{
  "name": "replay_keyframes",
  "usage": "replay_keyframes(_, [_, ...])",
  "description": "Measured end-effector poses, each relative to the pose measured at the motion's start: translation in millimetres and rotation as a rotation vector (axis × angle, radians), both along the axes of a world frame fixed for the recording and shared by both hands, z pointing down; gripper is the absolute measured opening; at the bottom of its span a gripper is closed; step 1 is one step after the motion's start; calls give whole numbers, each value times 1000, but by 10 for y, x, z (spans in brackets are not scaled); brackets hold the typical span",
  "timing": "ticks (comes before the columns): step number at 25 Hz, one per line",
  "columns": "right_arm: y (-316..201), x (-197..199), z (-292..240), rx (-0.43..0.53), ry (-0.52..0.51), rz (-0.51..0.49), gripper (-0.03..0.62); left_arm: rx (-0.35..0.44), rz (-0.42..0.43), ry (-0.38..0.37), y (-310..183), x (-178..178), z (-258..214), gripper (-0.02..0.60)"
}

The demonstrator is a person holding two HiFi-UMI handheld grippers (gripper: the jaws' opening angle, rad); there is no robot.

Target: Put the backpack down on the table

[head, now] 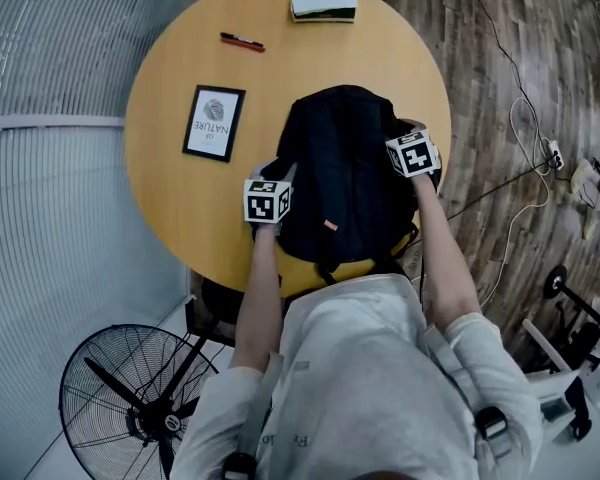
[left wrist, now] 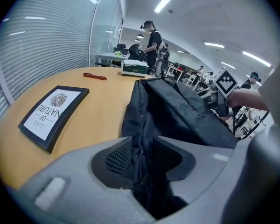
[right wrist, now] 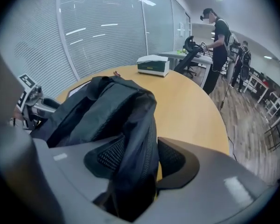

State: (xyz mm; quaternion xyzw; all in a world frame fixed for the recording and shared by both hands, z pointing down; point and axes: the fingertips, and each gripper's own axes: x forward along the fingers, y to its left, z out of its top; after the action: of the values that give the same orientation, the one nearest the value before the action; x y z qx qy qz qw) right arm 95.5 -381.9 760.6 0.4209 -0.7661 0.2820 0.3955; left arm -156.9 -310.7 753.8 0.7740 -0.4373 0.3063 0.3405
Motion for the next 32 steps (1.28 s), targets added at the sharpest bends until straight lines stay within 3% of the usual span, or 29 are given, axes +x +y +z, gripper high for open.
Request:
replay_keyframes(7, [-92,126,145,-36,61,60,315,-18,-2,-75,-42,20,49,146])
replay_keyframes(18, [242,126,-112,17,-1,127,273,-81,33,-92,-87,58,186,146])
replay_keyframes(25, [566,196,-463,68,-57,217,265,4,13,-31,-91,12,-22,147])
replay_keyframes(32, [875,-107,-794,118,-130,228,265,85,-3,43,19,12,-385,149])
